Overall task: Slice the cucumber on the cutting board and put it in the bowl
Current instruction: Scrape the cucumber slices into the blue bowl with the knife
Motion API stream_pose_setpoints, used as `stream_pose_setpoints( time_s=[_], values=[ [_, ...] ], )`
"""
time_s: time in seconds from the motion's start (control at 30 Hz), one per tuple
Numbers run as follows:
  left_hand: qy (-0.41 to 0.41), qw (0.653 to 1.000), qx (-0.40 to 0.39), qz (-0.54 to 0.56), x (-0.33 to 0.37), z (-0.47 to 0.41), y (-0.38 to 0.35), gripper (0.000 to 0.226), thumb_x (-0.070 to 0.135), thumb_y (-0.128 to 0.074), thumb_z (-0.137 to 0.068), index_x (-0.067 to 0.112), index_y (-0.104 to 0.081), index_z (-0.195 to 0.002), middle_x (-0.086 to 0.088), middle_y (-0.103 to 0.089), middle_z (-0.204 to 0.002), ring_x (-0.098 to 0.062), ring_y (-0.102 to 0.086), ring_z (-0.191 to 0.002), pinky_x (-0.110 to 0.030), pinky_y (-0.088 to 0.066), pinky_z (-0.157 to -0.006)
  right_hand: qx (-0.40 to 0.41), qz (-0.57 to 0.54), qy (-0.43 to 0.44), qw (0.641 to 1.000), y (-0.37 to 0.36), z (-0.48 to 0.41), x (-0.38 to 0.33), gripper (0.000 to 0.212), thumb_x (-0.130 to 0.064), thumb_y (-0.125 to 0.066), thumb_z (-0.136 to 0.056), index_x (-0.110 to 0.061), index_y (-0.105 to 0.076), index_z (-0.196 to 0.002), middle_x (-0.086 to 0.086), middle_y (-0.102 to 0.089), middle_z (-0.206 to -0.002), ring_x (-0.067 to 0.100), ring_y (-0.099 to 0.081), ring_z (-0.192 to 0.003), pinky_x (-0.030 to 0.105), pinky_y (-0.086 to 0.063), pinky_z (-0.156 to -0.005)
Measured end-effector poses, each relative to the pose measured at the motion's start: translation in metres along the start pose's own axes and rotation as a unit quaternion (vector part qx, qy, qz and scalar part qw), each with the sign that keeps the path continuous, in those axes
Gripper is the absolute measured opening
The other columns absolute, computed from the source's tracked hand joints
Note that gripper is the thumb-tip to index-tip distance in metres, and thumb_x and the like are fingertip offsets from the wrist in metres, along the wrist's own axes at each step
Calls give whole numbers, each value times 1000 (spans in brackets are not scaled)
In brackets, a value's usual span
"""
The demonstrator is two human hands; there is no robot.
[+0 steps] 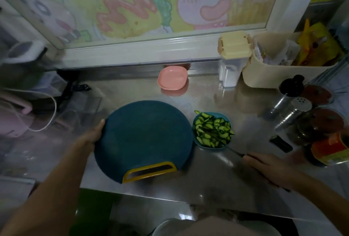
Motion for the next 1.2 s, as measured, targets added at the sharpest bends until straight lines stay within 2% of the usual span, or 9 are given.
stream_pose_setpoints(
  time_s=[0.07,0.27,0.5,0.7,0.77,0.87,0.93,1.07,1.2],
  values=[
    [10,1000,-6,-4,-4,-7,7,67,56,-25,-96,3,-48,-131,-18,-50,-132,-32,-45,-124,-38,-35,-98,1,3,2,1000,4,-2,-2,22,-36,-43,-95,-25,-62,-91,-13,-62,-58,-9,-57,-53,10,-40,-45],
    [10,1000,-20,-9,2,-39,22,81,70,-49,-78,2,-55,-123,-17,-57,-125,-33,-56,-111,-43,-44,-98,64,158,40,984,21,-21,-14,71,-96,-19,-59,-40,-56,-80,-7,-61,-69,2,-59,-69,21,-47,-59],
    [-46,992,39,-110,18,-65,2,76,47,-71,-77,-3,-49,-130,-21,-50,-133,-38,-52,-116,-46,-43,-99,69,319,34,945,18,-28,-46,21,-62,-37,-87,-49,-38,-103,-22,-42,-65,-8,-43,-59,13,-34,-51],
    [-104,969,57,-215,38,-67,-40,49,33,-72,-80,5,-57,-117,-19,-62,-115,-34,-60,-95,-40,-51,-82,111,371,-5,922,30,-26,-39,51,-68,-28,-87,-42,-39,-129,-17,-38,-63,-2,-38,-57,17,-29,-47],
    [-149,931,98,-318,57,-55,-58,49,32,-66,-82,10,-51,-123,-22,-54,-123,-37,-52,-109,-44,-44,-94,117,409,9,905,30,-21,-42,71,-80,-8,-76,-44,-36,-130,-13,-40,-67,3,-42,-62,17,-29,-47],
    [-375,837,133,-375,111,22,-124,64,23,-60,-88,13,-31,-144,-26,-25,-147,-40,-20,-137,-47,-22,-112,99,456,-12,884,35,-16,-55,53,-67,-24,-89,-37,-40,-130,-13,-39,-71,3,-39,-62,16,-25,-46],
    [-524,756,66,-387,128,92,-185,76,28,-59,-89,23,-15,-150,-18,0,-156,-37,2,-142,-46,-8,-114,74,473,-20,878,37,-11,-66,43,-58,-31,-94,-33,-45,-126,-12,-43,-80,4,-39,-67,15,-22,-46],
    [-602,611,-79,-508,100,157,-280,99,62,-54,-81,41,20,-142,-7,37,-146,-33,32,-134,-49,14,-109,57,478,-37,876,36,-3,-73,39,-56,-35,-95,-28,-49,-119,-12,-29,-68,1,-31,-57,16,-20,-47],
    [-609,598,-83,-514,80,145,-312,109,70,-58,-73,45,25,-139,-1,39,-146,-32,34,-134,-51,19,-107,67,467,-57,880,41,6,-69,39,-55,-37,-95,-27,-48,-120,-12,-42,-72,2,-32,-56,16,-22,-47]
  ],
)
Point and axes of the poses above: each hand's wrist, its own z-axis away from the middle knuckle, its own y-axis out of the back of the hand, x = y × z, the point moved 9 cm from there along -z, towards the middle knuckle
